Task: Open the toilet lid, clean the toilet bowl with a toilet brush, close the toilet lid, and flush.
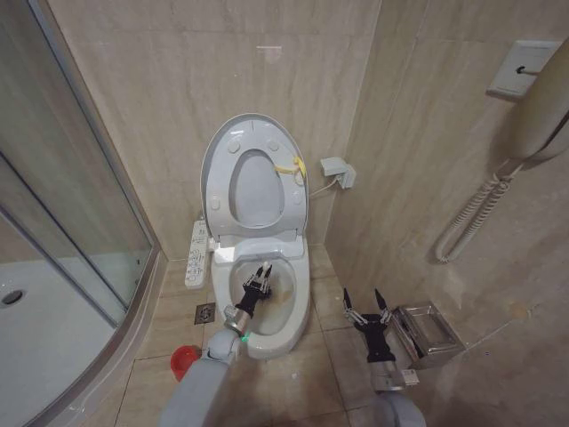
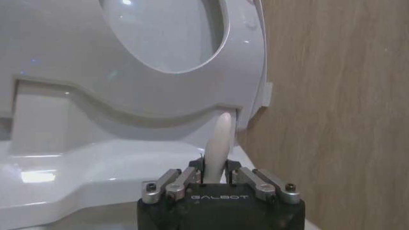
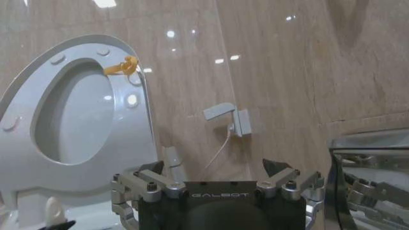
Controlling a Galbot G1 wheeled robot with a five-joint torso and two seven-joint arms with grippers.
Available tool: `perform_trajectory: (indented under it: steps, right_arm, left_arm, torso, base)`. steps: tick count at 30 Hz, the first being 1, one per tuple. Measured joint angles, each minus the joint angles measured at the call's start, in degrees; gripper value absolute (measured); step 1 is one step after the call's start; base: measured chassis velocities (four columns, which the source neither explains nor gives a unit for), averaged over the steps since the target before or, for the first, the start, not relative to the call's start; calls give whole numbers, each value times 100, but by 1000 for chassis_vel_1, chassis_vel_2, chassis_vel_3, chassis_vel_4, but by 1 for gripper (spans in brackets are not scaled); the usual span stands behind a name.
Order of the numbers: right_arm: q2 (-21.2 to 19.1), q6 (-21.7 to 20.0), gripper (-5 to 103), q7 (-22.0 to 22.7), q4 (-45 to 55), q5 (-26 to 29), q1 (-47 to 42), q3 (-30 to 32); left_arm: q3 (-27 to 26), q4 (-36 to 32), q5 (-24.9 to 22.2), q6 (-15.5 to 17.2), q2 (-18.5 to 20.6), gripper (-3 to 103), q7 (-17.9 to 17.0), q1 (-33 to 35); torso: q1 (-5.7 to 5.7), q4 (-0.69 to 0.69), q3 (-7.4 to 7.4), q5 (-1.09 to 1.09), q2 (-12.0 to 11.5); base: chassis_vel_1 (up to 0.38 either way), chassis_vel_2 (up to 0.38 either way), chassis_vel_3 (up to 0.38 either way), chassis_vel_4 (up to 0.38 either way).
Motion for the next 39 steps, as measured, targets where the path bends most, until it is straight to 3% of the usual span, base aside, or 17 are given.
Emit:
perform_trajectory:
  steps: [8,12,17,24,36,39]
  right_arm:
    - [-91,7,100,-13,-3,52,-9,36]
    - [-152,26,100,-14,0,98,-10,70]
    - [-166,70,100,-26,-36,128,-16,78]
    - [-167,121,100,-61,-86,140,-33,77]
    - [-214,140,100,-69,-132,173,-29,73]
    - [-219,141,100,-73,-134,173,-29,68]
  left_arm:
    - [530,-865,-708,252,42,22,-123,67]
    - [737,-1339,-1060,187,146,22,176,236]
    - [713,-1202,-1061,-28,47,22,373,256]
    - [611,-283,-625,-310,-31,22,631,21]
    - [1026,-871,-1034,-104,265,20,396,-358]
    - [1174,-1054,-1051,43,574,20,185,-226]
  torso:
    - [1,1,0,-1,0]
    - [1,2,0,-2,0]
    - [0,-1,0,-3,0]
    - [0,-1,-1,-4,0]
    - [0,-2,0,-3,-1]
    - [1,-2,1,-3,-1]
  base:
    - [0,0,0,0]
    - [0,0,0,0]
    - [0,0,0,0]
    - [0,0,0,0]
    - [0,0,0,0]
    - [0,0,0,0]
